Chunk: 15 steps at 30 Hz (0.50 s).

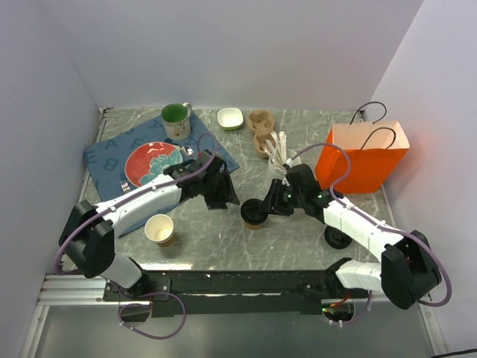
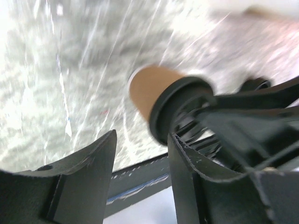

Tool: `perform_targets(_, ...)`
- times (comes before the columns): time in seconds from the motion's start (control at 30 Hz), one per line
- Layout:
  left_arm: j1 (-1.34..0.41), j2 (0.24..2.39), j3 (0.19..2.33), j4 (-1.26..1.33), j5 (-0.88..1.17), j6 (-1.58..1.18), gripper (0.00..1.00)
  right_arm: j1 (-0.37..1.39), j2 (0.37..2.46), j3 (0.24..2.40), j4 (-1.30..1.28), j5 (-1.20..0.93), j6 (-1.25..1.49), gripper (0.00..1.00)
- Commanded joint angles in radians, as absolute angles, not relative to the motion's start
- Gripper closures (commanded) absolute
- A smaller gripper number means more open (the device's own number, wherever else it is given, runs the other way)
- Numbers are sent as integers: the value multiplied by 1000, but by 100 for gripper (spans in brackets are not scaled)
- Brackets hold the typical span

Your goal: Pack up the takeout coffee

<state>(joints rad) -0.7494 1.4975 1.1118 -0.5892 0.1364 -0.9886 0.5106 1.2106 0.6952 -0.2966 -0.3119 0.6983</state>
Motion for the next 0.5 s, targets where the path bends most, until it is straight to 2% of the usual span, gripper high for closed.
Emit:
perform_targets(0.0,-718,1493,1163,-600,159,-928,47,508,1250,729,-394,-258,637,57)
perform_targets(0.2,-716,1497,1086,-444,248,-927,48,508,1270,756,-406,-271,609,57)
perform_targets(0.47,-716,1549,1058,-370,281,-934,50,508,1290,762,-403,-288,595,57)
